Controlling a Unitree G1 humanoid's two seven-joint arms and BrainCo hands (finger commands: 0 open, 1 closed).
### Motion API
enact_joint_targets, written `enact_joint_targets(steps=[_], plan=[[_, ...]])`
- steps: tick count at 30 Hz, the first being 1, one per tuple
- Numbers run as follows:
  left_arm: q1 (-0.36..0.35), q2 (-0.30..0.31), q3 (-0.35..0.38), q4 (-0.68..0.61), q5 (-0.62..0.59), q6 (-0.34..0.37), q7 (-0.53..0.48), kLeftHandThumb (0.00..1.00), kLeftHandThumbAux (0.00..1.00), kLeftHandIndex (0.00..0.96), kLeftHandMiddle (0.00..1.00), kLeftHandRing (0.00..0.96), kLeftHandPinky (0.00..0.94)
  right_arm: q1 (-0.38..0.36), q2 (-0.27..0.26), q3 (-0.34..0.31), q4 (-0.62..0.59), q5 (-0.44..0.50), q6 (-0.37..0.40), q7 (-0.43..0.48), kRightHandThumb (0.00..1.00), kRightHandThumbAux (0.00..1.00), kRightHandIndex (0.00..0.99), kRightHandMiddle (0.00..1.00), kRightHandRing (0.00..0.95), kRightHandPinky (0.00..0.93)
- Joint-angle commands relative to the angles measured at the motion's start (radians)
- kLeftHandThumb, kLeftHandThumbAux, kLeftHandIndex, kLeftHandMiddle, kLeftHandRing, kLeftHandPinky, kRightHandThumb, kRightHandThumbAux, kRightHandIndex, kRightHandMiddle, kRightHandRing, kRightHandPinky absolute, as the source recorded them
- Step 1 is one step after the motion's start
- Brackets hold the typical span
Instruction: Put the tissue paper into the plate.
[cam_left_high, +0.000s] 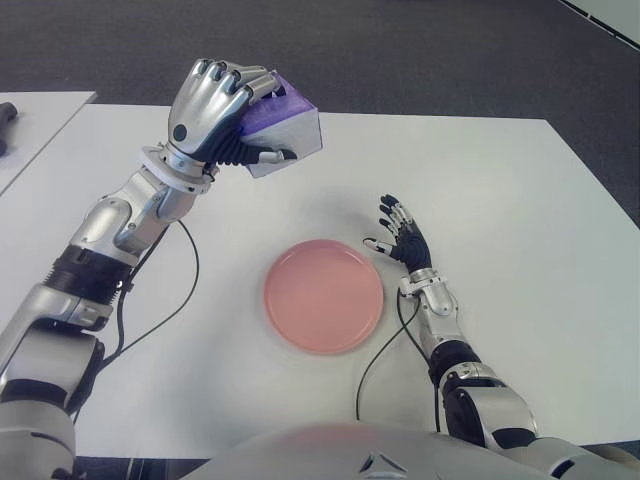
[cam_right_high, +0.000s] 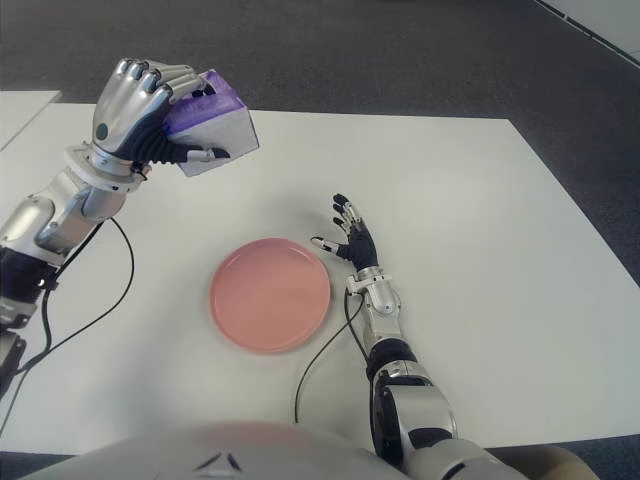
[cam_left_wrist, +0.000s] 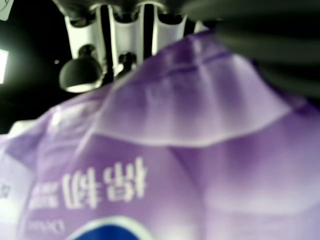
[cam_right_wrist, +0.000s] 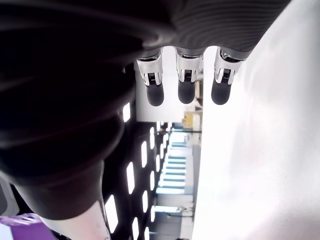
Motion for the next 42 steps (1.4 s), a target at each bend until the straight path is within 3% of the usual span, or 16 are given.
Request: enact_joint_targets(steps=[1, 8, 19, 22, 33, 42], plan=[[0.083, -0.051, 0.002, -0.092, 0.008, -0.027, -0.037, 0.855, 0.667, 0.400, 0.539, 0.851, 0.831, 0.082, 0.018, 0.002, 0.030, -0.001, 0.054, -0.010, 0.000, 0.878, 0.030, 0.004, 0.000, 0.037], [0.184, -0.100, -0.016, -0.180, -0.024, -0.092, -0.121, 0.856, 0.666, 0.402, 0.541, 0.854, 0.836, 0.090, 0.022, 0.001, 0.012, 0.009, 0.054, 0.003, 0.000, 0.869, 0.021, 0.000, 0.000, 0.025], [0.246, -0.105, -0.083, -0.065, 0.075, -0.273, -0.167, 0.855, 0.666, 0.401, 0.539, 0.850, 0.820, 0.096, 0.026, -0.009, -0.005, 0.022, 0.073, 0.012, 0.000, 0.857, 0.022, 0.017, 0.001, 0.037], [0.272, -0.114, -0.122, -0.026, 0.167, -0.277, -0.128, 0.854, 0.666, 0.400, 0.538, 0.846, 0.811, 0.098, 0.026, -0.008, -0.008, 0.016, 0.069, 0.006, 0.000, 0.851, 0.021, 0.014, 0.000, 0.030], [0.280, -0.112, -0.188, 0.027, 0.307, -0.281, -0.102, 0.852, 0.667, 0.399, 0.538, 0.841, 0.819, 0.104, 0.024, 0.002, -0.015, -0.006, 0.065, -0.018, 0.000, 0.842, 0.018, 0.010, 0.000, 0.028], [0.283, -0.101, -0.204, 0.037, 0.322, -0.275, -0.140, 0.852, 0.667, 0.400, 0.542, 0.845, 0.833, 0.108, 0.020, 0.009, -0.016, -0.015, 0.072, -0.032, 0.000, 0.822, 0.020, 0.003, 0.000, 0.005]])
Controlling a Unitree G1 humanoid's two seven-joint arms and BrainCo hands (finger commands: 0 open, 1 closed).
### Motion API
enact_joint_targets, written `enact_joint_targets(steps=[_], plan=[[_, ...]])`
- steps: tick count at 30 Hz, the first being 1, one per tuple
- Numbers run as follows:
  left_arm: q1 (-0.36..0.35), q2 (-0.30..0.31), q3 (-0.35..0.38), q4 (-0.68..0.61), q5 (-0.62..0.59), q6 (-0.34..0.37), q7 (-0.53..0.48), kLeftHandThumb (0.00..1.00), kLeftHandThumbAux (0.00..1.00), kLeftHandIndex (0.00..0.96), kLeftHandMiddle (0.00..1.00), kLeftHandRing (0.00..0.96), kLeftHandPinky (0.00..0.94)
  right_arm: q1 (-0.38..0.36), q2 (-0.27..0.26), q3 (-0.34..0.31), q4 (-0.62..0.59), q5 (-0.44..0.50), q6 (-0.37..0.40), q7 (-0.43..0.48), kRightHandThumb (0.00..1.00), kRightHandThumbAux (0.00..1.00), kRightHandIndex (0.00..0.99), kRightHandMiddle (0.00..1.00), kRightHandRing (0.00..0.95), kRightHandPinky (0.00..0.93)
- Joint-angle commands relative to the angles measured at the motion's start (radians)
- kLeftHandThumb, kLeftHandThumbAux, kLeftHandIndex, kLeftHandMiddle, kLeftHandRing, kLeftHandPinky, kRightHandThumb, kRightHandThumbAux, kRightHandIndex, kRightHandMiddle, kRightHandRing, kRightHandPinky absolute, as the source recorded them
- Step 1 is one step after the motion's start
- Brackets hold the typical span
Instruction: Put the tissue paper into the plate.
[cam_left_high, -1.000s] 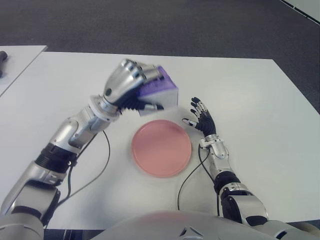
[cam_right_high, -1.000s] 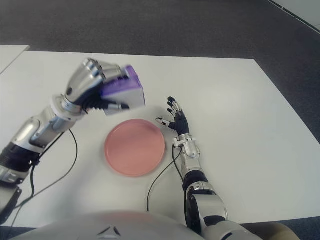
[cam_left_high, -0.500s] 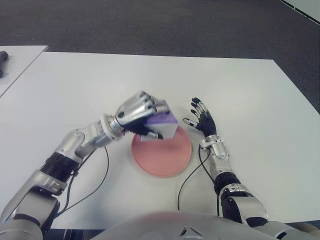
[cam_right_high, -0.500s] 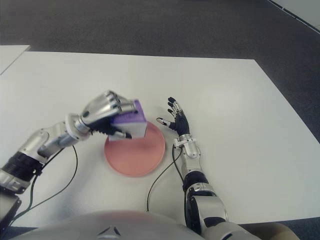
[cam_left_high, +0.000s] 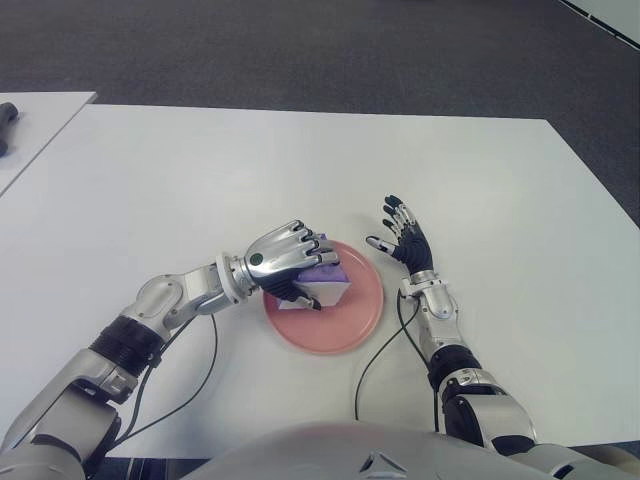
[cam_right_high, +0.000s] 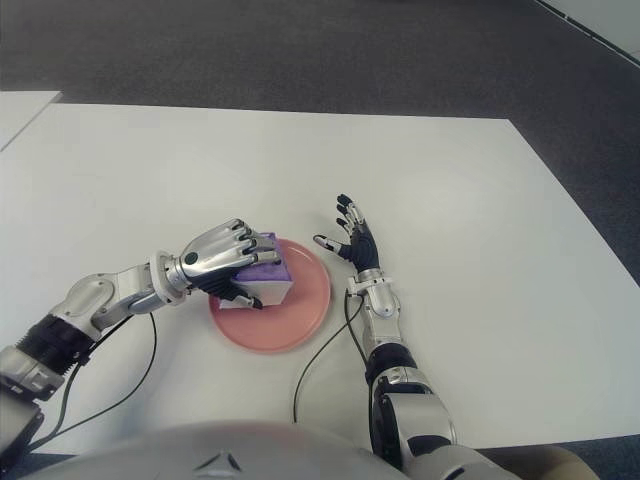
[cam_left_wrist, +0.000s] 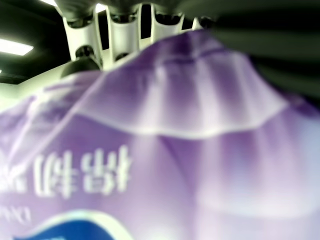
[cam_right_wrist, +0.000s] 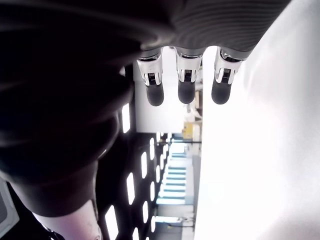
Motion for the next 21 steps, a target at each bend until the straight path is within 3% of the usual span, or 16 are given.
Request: enact_joint_targets(steps=[1, 14, 21], plan=[[0.009, 0.014, -0.023, 0.013, 0.014, 0.008, -0.040, 0.852, 0.667, 0.400, 0.542, 0.845, 0.832, 0.073, 0.007, 0.007, 0.045, -0.010, 0.044, -0.007, 0.000, 0.821, 0.020, 0.003, 0.000, 0.003], [0.054, -0.001, -0.059, 0.042, 0.008, 0.043, -0.087, 0.852, 0.667, 0.400, 0.543, 0.841, 0.821, 0.072, 0.006, 0.014, 0.043, -0.008, 0.050, -0.012, 0.000, 0.815, 0.023, 0.009, 0.000, 0.000], [0.034, -0.001, -0.090, 0.085, -0.008, 0.013, -0.086, 0.852, 0.667, 0.400, 0.543, 0.839, 0.839, 0.067, 0.004, 0.018, 0.054, -0.011, 0.028, -0.011, 0.000, 0.814, 0.027, 0.012, 0.000, 0.020]])
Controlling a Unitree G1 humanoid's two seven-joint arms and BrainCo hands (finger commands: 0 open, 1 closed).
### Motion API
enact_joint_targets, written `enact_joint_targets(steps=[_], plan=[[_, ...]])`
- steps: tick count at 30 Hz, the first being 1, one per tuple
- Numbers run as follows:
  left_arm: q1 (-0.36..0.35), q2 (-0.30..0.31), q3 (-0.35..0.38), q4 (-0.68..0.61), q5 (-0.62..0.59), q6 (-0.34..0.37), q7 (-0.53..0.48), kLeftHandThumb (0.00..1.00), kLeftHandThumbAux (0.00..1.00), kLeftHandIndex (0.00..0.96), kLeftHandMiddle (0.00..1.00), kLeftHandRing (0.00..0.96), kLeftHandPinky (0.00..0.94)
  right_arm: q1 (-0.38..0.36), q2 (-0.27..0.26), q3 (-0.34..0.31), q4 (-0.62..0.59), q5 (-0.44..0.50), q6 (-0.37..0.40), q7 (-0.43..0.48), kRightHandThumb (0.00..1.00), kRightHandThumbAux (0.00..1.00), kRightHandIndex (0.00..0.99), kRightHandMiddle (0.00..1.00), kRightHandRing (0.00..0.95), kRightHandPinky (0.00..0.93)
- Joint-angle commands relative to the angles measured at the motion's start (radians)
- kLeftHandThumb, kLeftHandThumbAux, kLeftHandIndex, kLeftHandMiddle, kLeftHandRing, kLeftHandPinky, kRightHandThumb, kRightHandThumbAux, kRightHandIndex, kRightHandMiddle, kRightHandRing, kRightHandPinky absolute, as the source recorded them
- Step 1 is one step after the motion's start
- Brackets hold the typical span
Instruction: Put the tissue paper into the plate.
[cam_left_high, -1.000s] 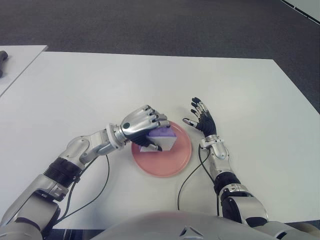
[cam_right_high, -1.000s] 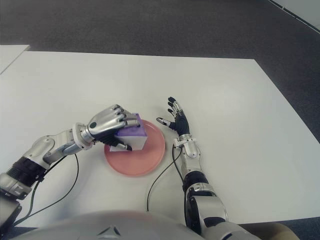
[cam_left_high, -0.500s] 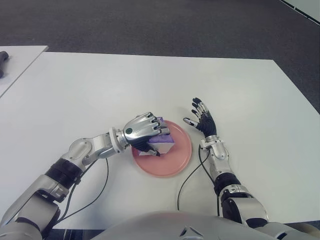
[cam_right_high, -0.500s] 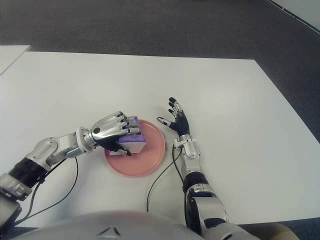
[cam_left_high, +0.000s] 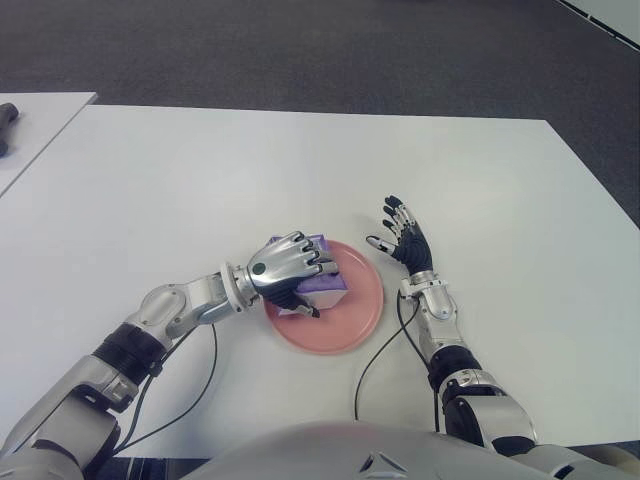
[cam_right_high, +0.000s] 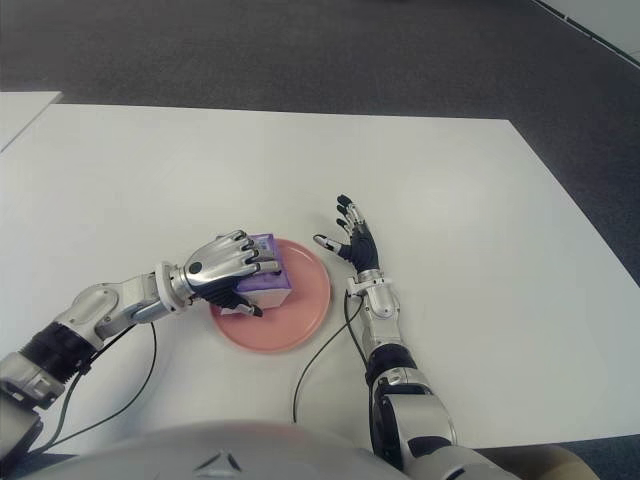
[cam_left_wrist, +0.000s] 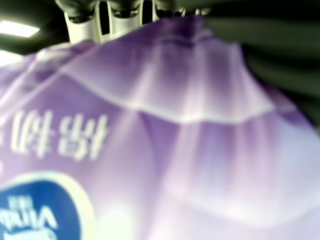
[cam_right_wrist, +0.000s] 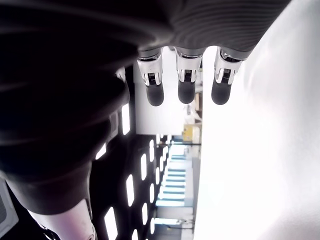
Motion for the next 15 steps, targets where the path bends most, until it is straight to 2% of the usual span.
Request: enact_joint_targets(steps=[1, 8, 14, 15], plan=[[0.008, 0.002, -0.040, 0.056, 0.016, -0.013, -0.031, 0.852, 0.667, 0.400, 0.544, 0.839, 0.840, 0.061, 0.006, 0.006, 0.062, -0.010, 0.017, 0.003, 0.000, 0.817, 0.027, 0.011, 0.000, 0.024], [-0.006, 0.000, -0.045, 0.080, 0.000, -0.034, -0.010, 0.851, 0.668, 0.399, 0.544, 0.835, 0.830, 0.056, 0.003, 0.008, 0.076, -0.013, 0.006, 0.001, 0.000, 0.834, 0.028, 0.007, 0.000, 0.038], [-0.003, -0.005, -0.034, 0.081, -0.042, -0.048, -0.022, 0.850, 0.667, 0.405, 0.541, 0.800, 0.773, 0.056, 0.006, 0.008, 0.073, -0.011, 0.014, -0.004, 0.000, 0.848, 0.028, 0.009, 0.000, 0.040], [-0.002, -0.006, -0.032, 0.083, -0.058, -0.052, -0.033, 0.849, 0.666, 0.411, 0.549, 0.769, 0.731, 0.056, 0.006, 0.007, 0.073, -0.011, 0.016, -0.006, 0.000, 0.849, 0.028, 0.009, 0.000, 0.040]])
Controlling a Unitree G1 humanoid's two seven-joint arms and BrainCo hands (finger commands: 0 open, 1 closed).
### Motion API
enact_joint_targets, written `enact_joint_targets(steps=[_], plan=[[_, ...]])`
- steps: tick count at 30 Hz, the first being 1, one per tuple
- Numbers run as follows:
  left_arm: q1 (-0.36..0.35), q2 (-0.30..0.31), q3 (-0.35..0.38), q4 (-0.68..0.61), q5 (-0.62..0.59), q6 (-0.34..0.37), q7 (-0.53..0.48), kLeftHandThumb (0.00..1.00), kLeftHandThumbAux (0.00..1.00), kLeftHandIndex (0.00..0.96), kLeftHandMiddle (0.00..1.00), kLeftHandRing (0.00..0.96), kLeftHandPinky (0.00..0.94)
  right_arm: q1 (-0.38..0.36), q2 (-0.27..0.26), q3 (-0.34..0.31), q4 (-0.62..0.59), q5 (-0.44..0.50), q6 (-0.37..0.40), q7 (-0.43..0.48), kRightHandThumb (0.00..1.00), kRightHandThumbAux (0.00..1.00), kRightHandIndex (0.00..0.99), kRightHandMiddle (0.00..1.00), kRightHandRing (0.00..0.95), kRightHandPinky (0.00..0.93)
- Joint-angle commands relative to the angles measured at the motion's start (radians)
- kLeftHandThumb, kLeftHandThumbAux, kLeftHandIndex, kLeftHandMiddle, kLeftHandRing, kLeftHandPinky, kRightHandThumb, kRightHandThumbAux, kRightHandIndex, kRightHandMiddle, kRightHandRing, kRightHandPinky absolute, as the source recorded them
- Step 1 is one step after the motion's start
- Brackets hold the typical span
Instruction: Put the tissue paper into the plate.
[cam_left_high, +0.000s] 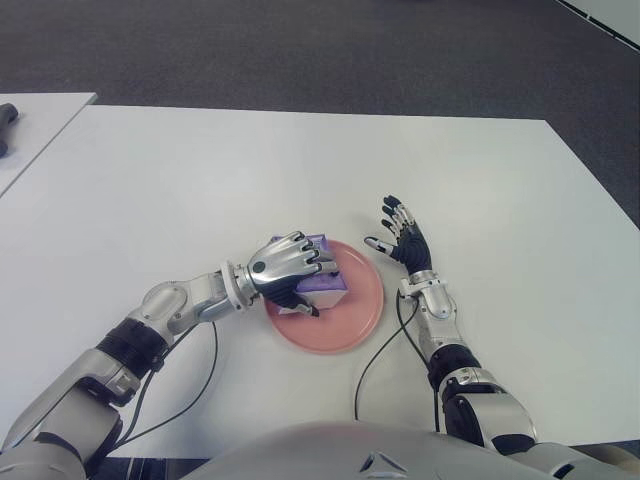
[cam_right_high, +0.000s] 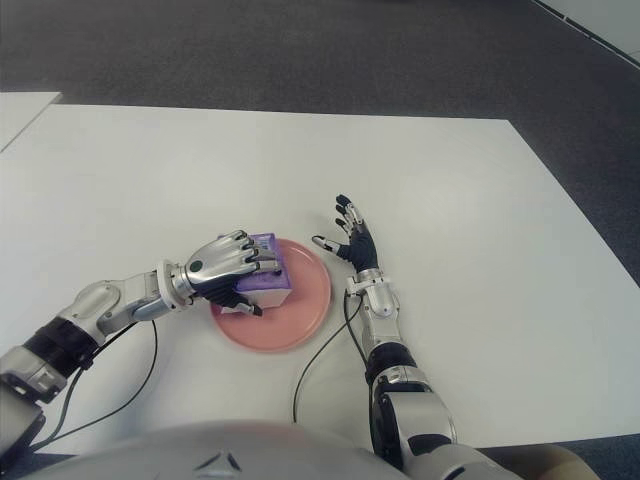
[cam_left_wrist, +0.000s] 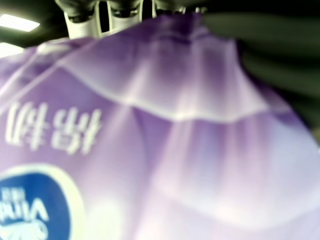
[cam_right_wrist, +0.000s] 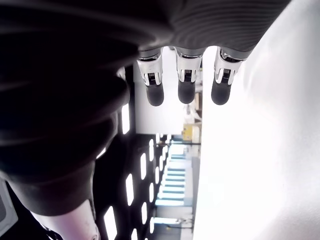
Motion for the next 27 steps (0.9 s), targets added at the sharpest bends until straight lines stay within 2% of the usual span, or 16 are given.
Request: enact_joint_targets(steps=[1, 5, 6, 7, 10, 12, 18, 27], plan=[[0.027, -0.007, -0.017, 0.036, -0.053, -0.014, -0.079, 0.849, 0.665, 0.414, 0.554, 0.750, 0.704, 0.068, 0.010, 0.003, 0.052, -0.010, 0.034, -0.009, 0.000, 0.850, 0.028, 0.010, 0.000, 0.040], [0.023, -0.010, -0.025, 0.051, -0.188, -0.020, -0.227, 0.837, 0.669, 0.410, 0.543, 0.651, 0.600, 0.071, 0.015, 0.004, 0.043, -0.011, 0.043, -0.018, 0.000, 0.852, 0.031, 0.011, 0.000, 0.036], [0.024, -0.011, -0.026, 0.054, -0.219, -0.017, -0.265, 0.609, 0.638, 0.368, 0.429, 0.477, 0.440, 0.072, 0.015, 0.005, 0.042, -0.013, 0.046, -0.022, 0.000, 0.846, 0.033, 0.012, 0.000, 0.033], [0.026, -0.011, -0.027, 0.052, -0.246, -0.009, -0.301, 0.456, 0.620, 0.341, 0.355, 0.363, 0.335, 0.073, 0.014, 0.007, 0.039, -0.016, 0.049, -0.026, 0.000, 0.843, 0.034, 0.013, 0.000, 0.031], [0.033, -0.008, -0.025, 0.042, -0.288, 0.006, -0.364, 0.208, 0.558, 0.146, 0.154, 0.132, 0.118, 0.077, 0.014, 0.010, 0.034, -0.020, 0.050, -0.032, 0.000, 0.830, 0.034, 0.015, 0.000, 0.025], [0.039, -0.003, -0.022, 0.034, -0.301, 0.012, -0.395, 0.134, 0.516, 0.076, 0.082, 0.067, 0.060, 0.079, 0.013, 0.011, 0.035, -0.021, 0.042, -0.034, 0.000, 0.828, 0.034, 0.016, 0.000, 0.023], [0.059, 0.004, -0.012, 0.016, -0.295, 0.035, -0.440, 0.052, 0.407, 0.008, 0.008, 0.007, 0.006, 0.078, 0.010, 0.014, 0.040, -0.019, 0.032, -0.028, 0.000, 0.841, 0.029, 0.016, 0.000, 0.035], [0.062, -0.003, -0.004, 0.002, -0.314, 0.049, -0.483, 0.024, 0.398, 0.000, 0.000, 0.000, 0.000, 0.079, 0.013, 0.010, 0.036, -0.006, 0.048, -0.011, 0.000, 0.853, 0.025, 0.005, 0.000, 0.031]])
